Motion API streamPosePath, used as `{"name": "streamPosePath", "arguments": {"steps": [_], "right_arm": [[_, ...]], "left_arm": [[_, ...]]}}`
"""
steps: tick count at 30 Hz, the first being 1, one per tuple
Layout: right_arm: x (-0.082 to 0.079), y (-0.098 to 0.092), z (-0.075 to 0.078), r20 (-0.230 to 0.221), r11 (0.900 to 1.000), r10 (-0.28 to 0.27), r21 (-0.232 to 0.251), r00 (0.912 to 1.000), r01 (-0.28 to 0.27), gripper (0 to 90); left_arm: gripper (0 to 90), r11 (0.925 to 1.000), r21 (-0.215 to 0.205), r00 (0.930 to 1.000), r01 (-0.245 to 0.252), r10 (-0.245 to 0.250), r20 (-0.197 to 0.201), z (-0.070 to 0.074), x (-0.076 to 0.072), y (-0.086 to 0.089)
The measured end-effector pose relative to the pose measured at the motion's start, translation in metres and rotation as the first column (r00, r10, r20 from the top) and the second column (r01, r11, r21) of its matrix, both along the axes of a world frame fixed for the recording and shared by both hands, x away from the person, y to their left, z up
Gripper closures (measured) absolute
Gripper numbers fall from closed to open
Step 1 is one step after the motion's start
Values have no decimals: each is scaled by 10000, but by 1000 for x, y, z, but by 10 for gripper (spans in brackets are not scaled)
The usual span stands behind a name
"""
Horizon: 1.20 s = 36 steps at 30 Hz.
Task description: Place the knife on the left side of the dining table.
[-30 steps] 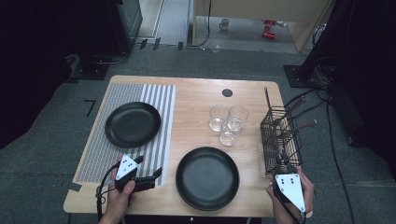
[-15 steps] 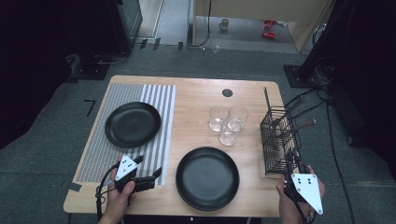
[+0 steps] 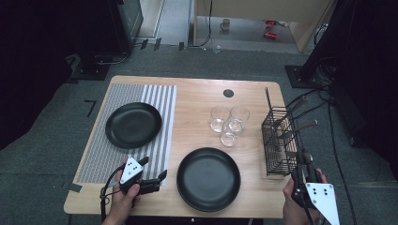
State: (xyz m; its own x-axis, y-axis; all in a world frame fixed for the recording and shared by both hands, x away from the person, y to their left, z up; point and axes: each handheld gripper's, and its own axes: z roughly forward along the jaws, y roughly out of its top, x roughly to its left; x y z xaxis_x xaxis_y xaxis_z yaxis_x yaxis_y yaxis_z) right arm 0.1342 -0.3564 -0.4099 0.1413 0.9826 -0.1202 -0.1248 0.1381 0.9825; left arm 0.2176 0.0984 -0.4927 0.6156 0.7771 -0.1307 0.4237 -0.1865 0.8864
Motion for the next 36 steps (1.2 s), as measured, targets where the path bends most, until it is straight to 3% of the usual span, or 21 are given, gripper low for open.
{"name": "streamPosePath", "arguments": {"steps": [10,18,22,25,31,36], "right_arm": [[-19,-1,23,921,9964,617,518,9938,-667,849],[-25,1,32,1178,9927,906,689,9889,-992,849],[-28,6,35,1306,9915,1033,658,9860,-1126,849],[-30,12,38,1349,9887,1279,614,9826,-1371,848],[-29,26,44,1356,9808,1856,355,9732,-1920,848],[-28,34,49,1417,9749,2141,309,9665,-2205,849]], "left_arm": [[136,9997,-100,9993,240,-237,300,-1,-3,-11],[137,9995,-46,9963,298,-294,805,-3,-3,-16],[138,9992,-365,9932,171,-127,1158,-3,-1,-16],[139,9973,-737,9945,78,0,1044,-3,1,-16],[141,9961,-881,9922,38,72,1242,-1,4,-18],[166,9979,-651,9893,-13,107,1454,10,3,-23]]}}
